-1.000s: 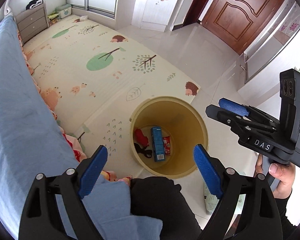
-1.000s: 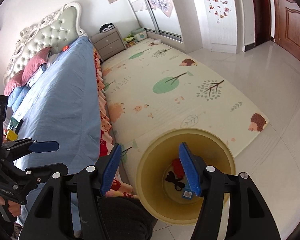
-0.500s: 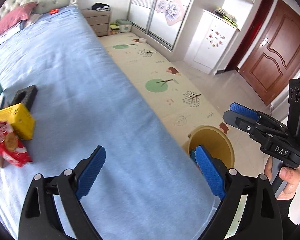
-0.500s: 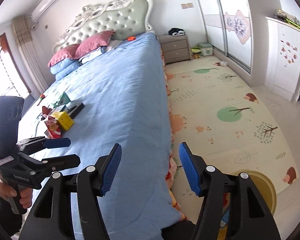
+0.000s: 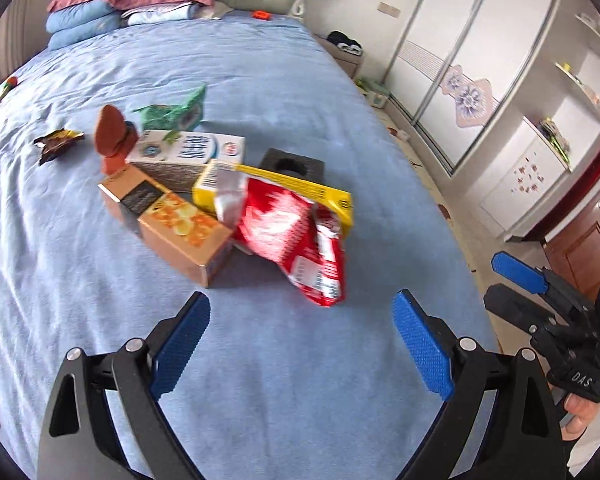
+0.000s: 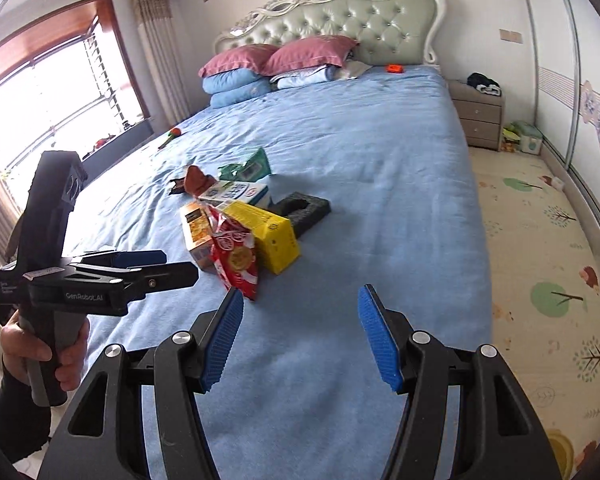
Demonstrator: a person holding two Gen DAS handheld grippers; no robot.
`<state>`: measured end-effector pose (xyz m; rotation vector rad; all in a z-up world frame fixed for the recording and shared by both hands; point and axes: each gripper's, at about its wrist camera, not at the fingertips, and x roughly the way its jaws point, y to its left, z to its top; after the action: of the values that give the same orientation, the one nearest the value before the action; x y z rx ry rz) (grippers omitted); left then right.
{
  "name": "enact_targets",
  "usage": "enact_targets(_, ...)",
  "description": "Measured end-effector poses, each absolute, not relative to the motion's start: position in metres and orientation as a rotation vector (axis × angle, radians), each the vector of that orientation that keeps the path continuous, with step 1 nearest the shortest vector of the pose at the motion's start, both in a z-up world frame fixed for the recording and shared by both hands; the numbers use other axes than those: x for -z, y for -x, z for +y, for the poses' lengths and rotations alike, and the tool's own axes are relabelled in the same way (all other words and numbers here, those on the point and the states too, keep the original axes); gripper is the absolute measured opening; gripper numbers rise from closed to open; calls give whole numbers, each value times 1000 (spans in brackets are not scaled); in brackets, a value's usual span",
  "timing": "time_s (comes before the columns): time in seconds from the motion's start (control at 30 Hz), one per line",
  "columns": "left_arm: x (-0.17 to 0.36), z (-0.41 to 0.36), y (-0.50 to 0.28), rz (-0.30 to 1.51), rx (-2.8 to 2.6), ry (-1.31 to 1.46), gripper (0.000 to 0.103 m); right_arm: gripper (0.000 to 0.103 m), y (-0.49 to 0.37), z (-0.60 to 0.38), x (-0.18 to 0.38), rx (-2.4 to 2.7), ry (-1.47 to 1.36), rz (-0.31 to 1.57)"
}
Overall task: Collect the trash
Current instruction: 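Move both open tools back over the remaining trash on the bed, then grasp the gold L'Oreal box with the left tool while the right grasps the red snack bag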
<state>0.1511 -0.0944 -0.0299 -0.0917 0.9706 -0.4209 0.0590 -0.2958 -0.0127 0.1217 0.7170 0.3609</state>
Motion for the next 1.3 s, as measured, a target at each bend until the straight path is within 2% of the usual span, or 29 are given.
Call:
enact_targets(0.4, 61, -26, -197, 1036, 202, 346, 94, 59, -103, -217, 21, -497, 93, 755)
enact_targets(0.87, 83, -19, -237, 1055, 126, 471, 95, 57, -132, -204, 42, -535, 132, 822)
enact_targets(1.2, 85, -17, -248, 1054, 113, 519, 95, 33, -143, -202, 50, -523, 111, 838)
enact_targets(1.3, 86, -14, -245, 1040, 88, 535, 95, 22, -138, -205, 51, -538, 101, 838)
